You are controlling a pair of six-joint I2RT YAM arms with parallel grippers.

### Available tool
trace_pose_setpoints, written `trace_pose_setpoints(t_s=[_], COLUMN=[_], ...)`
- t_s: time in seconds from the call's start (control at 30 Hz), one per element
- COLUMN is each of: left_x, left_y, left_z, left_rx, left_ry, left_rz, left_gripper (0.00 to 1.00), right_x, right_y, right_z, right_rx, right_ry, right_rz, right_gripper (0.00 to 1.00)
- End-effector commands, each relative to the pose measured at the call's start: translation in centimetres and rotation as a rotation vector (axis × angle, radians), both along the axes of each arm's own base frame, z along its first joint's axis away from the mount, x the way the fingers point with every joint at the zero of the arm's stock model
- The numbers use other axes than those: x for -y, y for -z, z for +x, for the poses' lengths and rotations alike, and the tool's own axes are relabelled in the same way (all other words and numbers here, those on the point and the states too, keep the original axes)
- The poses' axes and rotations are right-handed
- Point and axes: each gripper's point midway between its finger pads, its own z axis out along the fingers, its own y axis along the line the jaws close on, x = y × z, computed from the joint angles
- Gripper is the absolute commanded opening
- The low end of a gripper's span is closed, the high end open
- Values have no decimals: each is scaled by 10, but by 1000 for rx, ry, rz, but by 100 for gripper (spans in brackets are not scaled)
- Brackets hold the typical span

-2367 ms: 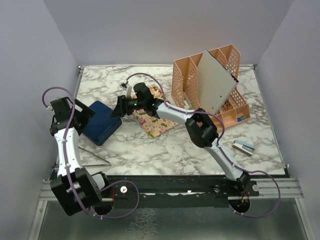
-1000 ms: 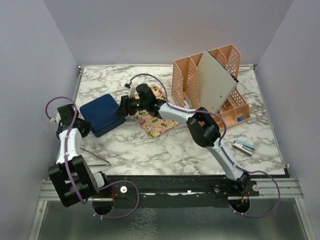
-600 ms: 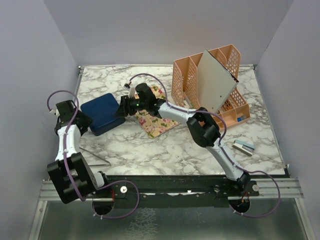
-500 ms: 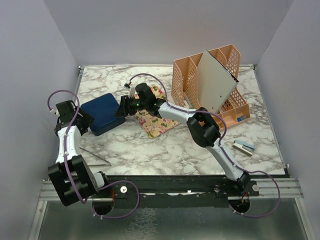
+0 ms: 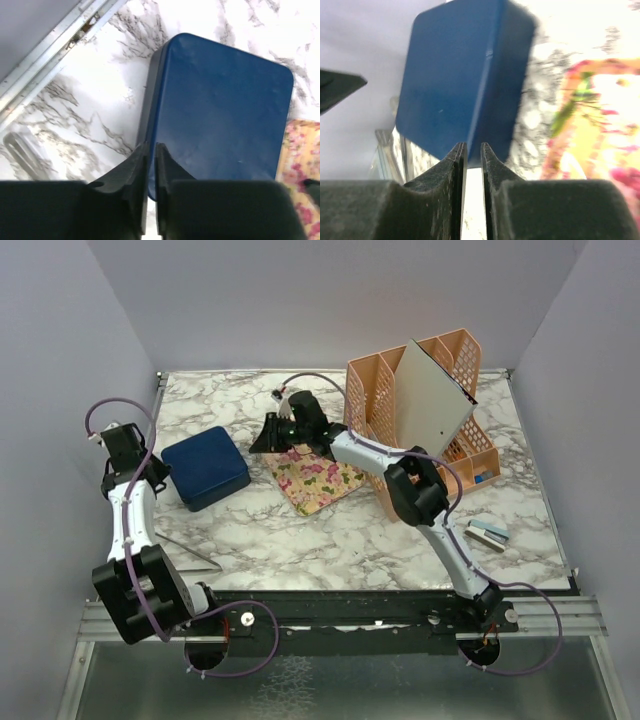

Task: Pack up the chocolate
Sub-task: Adjust the packing box at the center of the board.

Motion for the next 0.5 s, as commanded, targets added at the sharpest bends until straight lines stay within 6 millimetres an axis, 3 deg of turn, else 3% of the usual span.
trace_pose_setpoints(t_s=[0.0, 0.1, 0.2, 0.47], left_x=[-21, -22, -26, -27], left_y=[16, 25, 33, 51], left_z=[1, 1, 1, 3], left_rx=[-58, -64, -77, -98], left_ry=[-52, -62, -77, -83], left_rz=[61, 51, 51, 18], left_gripper=[4, 0, 0, 0], right_x=[21, 27, 34, 36], right_y=[8, 30, 46, 58], right_z=[32, 38, 47, 55], right_rx=[56, 69, 92, 146], right_ry=[127, 145, 181, 184], right_rz=[-134, -206, -266, -324], right_gripper=[14, 1, 0, 1])
